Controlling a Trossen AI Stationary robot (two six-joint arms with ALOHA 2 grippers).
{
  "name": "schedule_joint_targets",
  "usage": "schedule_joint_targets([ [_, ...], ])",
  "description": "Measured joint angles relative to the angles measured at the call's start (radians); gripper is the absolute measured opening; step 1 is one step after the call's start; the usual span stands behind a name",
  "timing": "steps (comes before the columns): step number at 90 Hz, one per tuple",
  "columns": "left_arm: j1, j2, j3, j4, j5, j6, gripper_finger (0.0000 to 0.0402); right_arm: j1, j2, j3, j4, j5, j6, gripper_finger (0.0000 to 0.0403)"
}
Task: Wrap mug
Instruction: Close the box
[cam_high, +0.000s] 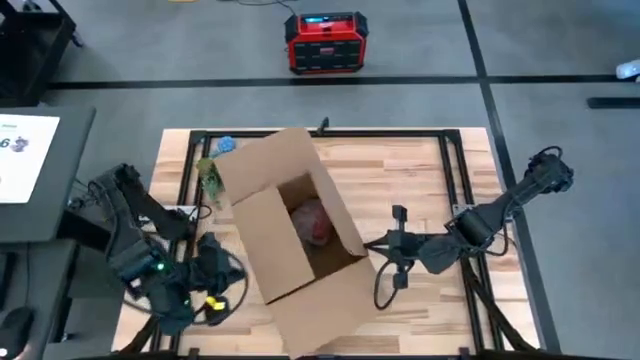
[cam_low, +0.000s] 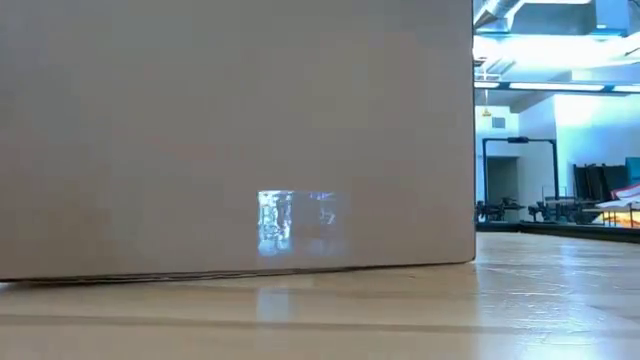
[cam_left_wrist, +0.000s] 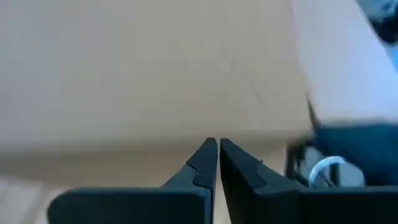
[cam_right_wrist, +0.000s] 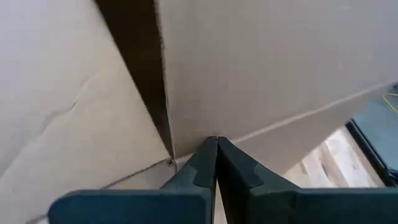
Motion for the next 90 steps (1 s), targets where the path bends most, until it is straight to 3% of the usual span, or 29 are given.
schedule_joint_targets([
  [14, -0.041, 0.038, -0.054, -0.133, -0.227, -0.086, 0.0000, 0.009, 0.000, 0.006, 0.067, 0.147, -0.057, 0.0000],
  [24, -0.025, 0.056, -0.146, -0.144, -0.322, -0.078, 0.0000, -0.019, -0.003, 0.050, 0.090, 0.150, -0.100, 0.0000],
  [31, -0.001, 0.065, -0.207, -0.132, -0.382, -0.064, 0.0000, -0.064, -0.003, 0.061, 0.119, 0.083, -0.140, 0.0000],
  [42, 0.044, 0.083, -0.283, -0.111, -0.462, -0.081, 0.0000, -0.162, 0.012, 0.061, 0.138, -0.168, -0.149, 0.0000],
  [49, 0.079, 0.077, -0.308, -0.063, -0.520, -0.054, 0.0000, -0.208, 0.049, 0.063, 0.134, -0.248, -0.139, 0.0000],
  [59, 0.134, 0.076, -0.321, 0.025, -0.510, 0.053, 0.0000, -0.223, 0.105, 0.061, 0.111, -0.268, -0.120, 0.0000],
  [73, 0.197, 0.077, -0.320, 0.237, -0.403, 0.350, 0.0000, -0.209, 0.153, 0.064, 0.079, -0.271, -0.097, 0.0000],
  [90, 0.199, 0.078, -0.203, 0.318, -0.372, 0.561, 0.0000, -0.186, 0.141, 0.068, 0.048, -0.261, -0.082, 0.0000],
])
